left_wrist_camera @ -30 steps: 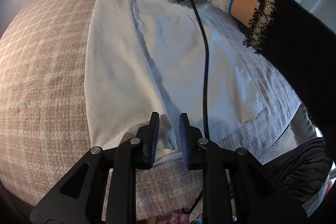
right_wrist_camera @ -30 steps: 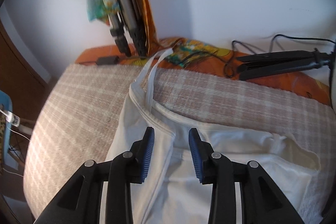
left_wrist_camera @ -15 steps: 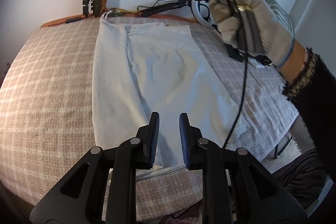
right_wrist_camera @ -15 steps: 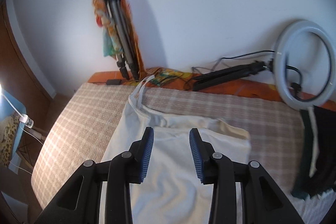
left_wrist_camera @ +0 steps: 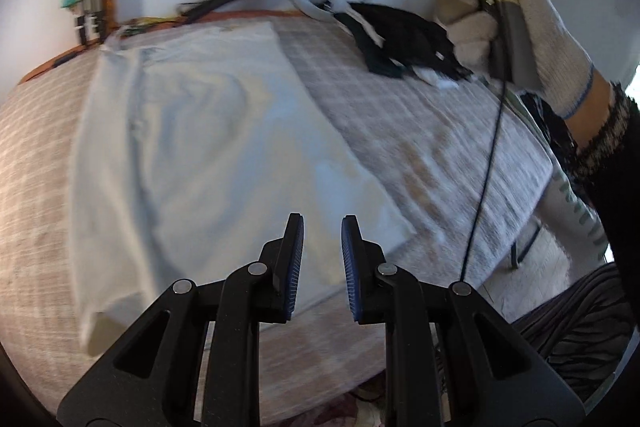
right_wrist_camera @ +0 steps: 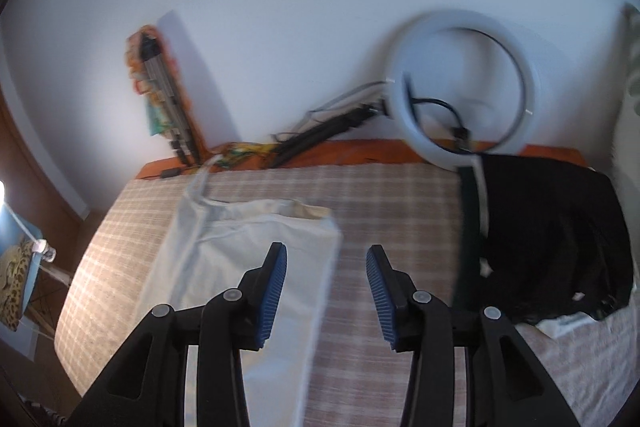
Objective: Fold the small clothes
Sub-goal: 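Move both grippers to the opposite side edge and grasp it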
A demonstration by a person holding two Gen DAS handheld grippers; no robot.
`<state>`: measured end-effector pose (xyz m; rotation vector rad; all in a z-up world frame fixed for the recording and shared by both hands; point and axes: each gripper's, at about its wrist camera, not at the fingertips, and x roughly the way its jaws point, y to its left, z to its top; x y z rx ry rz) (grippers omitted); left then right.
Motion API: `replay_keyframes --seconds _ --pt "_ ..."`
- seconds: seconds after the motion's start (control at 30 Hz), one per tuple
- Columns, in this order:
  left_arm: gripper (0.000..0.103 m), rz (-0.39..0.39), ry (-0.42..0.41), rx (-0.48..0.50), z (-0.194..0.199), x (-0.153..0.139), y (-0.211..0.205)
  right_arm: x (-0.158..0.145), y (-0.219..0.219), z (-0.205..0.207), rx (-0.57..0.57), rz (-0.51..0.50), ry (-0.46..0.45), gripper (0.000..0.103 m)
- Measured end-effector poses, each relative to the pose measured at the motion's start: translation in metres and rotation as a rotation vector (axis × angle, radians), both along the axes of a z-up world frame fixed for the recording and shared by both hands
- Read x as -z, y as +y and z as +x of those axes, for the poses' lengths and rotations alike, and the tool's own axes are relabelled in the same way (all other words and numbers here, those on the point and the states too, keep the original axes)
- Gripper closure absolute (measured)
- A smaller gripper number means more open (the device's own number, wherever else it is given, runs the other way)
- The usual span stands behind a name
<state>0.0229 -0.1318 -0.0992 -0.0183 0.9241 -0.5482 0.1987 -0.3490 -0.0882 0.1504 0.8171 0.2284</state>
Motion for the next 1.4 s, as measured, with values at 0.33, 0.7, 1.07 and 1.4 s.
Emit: replay_keyframes --seconds 0.33,0.7,1.07,1.4 --pt "0.085 0.063 0.031 0.169 -0.007 0.028 -0.073 0.034 -0.052 0.016 0.033 0.032 0.053 0.060" --pt "0.085 0.131 0.013 0.179 0.002 0.050 -0.093 0.070 -0.034 0.058 -0.034 0.158 0.088 0.060" --pt "0.097 -0.001 0.070 0.108 0.008 0.038 -0.076 0.110 0.011 0.121 -0.087 0.163 0.135 0.060" --pt "0.097 -0.019 0.065 0.089 0.007 0.032 -0.063 0.140 0.034 0.150 -0.107 0.216 0.185 0.097"
